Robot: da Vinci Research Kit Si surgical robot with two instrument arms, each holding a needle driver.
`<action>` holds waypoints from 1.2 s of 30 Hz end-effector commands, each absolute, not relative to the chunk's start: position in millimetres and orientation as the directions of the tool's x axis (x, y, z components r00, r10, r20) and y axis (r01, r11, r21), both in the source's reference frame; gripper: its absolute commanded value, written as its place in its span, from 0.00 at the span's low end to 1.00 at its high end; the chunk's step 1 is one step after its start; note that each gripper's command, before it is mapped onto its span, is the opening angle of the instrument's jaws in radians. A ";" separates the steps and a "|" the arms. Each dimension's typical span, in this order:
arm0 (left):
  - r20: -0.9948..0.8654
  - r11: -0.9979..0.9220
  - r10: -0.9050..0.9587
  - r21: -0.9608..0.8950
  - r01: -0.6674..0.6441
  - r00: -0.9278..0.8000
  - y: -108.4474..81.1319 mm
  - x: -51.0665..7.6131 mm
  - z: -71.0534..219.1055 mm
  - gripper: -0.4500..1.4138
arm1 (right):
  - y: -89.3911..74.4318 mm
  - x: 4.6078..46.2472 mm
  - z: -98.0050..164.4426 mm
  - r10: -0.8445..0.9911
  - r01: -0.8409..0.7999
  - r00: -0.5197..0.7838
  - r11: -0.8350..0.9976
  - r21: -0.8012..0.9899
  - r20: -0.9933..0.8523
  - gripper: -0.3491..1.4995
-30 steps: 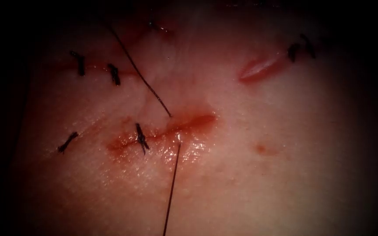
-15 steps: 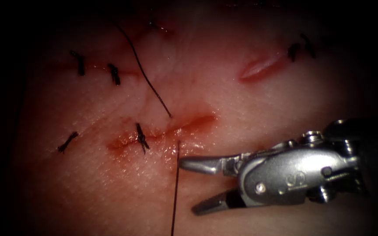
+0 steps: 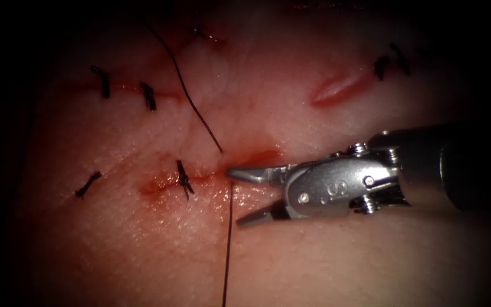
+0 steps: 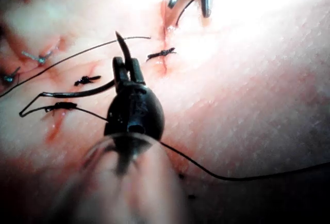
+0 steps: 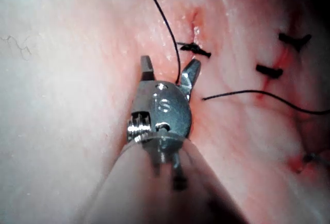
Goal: Wound Closure
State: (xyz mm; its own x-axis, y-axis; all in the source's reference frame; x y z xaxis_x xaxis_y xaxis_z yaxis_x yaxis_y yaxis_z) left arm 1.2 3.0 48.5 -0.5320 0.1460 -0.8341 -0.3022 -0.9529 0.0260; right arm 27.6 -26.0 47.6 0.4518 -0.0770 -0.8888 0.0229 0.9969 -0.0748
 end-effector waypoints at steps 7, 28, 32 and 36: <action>-0.835 -0.953 0.145 0.027 -0.302 -0.532 3.3 0.7 49.3 0.00 | -27.0 28.3 47.4 -0.083 0.086 0.413 0.995 -0.052 -0.907 0.00; -0.832 -0.955 0.141 0.029 -0.296 -0.537 3.7 0.9 50.6 0.00 | -39.0 29.4 29.2 -0.072 0.321 0.338 0.946 0.043 -0.938 0.00; -0.832 -0.955 0.141 0.029 -0.296 -0.537 3.7 0.9 50.6 0.00 | -40.2 30.3 26.1 -0.061 0.342 0.315 0.938 0.054 -0.947 0.00; -0.832 -0.955 0.141 0.029 -0.295 -0.537 3.7 0.9 50.5 0.00 | -38.1 30.9 25.2 -0.109 0.294 0.300 0.956 -0.017 -0.948 0.29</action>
State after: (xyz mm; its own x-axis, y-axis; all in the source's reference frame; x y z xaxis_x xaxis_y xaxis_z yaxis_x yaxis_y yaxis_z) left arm 1.4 3.4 50.0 -0.5382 0.1424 -0.8307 -0.2955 -0.9549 0.0278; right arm 29.8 -38.2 24.8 0.3055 -0.1085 -0.9460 0.2708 0.9624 -0.0230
